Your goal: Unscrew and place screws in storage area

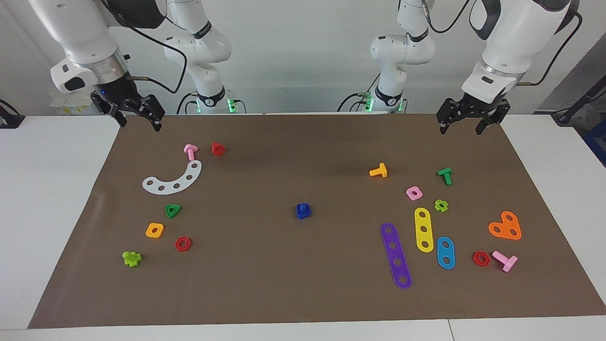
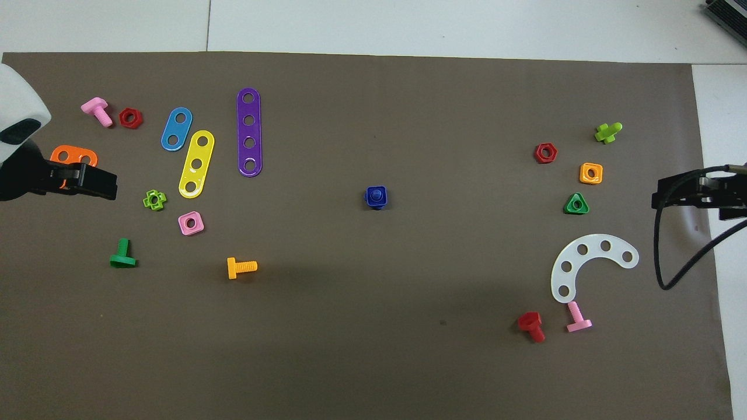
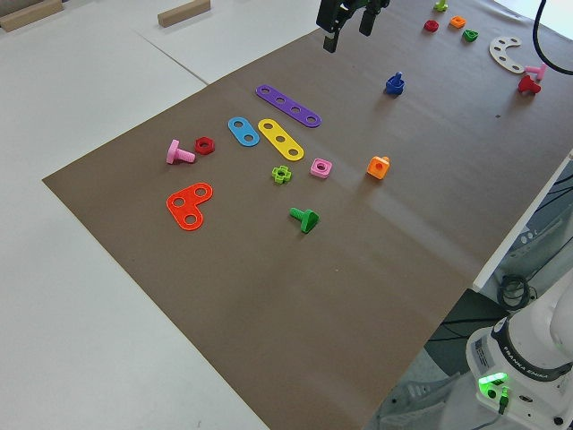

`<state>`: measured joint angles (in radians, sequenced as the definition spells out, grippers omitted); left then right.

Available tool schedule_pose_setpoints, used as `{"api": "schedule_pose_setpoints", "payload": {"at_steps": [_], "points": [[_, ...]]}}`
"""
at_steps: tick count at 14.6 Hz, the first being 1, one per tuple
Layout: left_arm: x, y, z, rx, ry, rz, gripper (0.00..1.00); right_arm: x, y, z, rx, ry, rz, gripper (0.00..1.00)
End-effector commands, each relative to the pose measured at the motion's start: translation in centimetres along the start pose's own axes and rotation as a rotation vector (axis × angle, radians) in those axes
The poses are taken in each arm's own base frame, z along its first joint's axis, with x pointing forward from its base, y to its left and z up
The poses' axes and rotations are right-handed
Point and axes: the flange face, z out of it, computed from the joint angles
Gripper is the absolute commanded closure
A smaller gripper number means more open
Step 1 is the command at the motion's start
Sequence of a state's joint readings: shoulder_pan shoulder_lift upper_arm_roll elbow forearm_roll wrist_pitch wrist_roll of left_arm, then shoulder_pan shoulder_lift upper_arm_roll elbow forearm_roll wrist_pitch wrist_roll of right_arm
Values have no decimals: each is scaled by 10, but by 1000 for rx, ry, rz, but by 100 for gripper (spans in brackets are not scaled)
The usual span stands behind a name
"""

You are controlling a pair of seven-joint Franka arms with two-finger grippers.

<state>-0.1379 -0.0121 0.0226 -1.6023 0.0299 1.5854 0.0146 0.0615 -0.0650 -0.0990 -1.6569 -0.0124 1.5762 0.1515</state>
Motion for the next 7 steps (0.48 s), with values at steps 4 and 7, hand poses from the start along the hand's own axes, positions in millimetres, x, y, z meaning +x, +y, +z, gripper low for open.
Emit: {"api": "schedule_pose_setpoints", "payload": {"at_steps": [4,7], "points": [[-12,-11,0,3,1,-4,0,-7,2,-2,3,-5,-28,0],[-12,-11,0,3,4,-2,0,-7,2,-2,3,-5,-28,0]]}}
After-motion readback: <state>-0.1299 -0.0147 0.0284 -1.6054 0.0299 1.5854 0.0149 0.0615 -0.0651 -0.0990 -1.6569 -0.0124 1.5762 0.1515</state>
